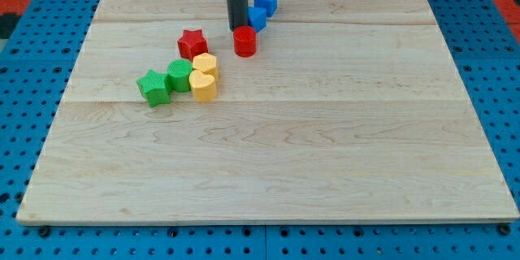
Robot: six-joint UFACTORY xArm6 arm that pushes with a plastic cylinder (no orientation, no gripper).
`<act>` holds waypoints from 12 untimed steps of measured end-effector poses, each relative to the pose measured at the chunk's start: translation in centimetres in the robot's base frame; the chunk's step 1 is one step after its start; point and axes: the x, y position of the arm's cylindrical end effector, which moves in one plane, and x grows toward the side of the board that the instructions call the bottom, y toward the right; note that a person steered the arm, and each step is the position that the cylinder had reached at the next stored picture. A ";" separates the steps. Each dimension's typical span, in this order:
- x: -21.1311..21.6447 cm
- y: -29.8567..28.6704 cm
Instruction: Drag the red blocks into the left side of the blue blocks
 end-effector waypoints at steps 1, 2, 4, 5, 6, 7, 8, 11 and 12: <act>-0.8 2.3; 2.0 4.0; 5.3 -3.6; 1.8 -4.1; 6.3 -3.7; 5.1 -8.0; 1.2 -7.4; 3.0 -1.6; 6.0 -5.2</act>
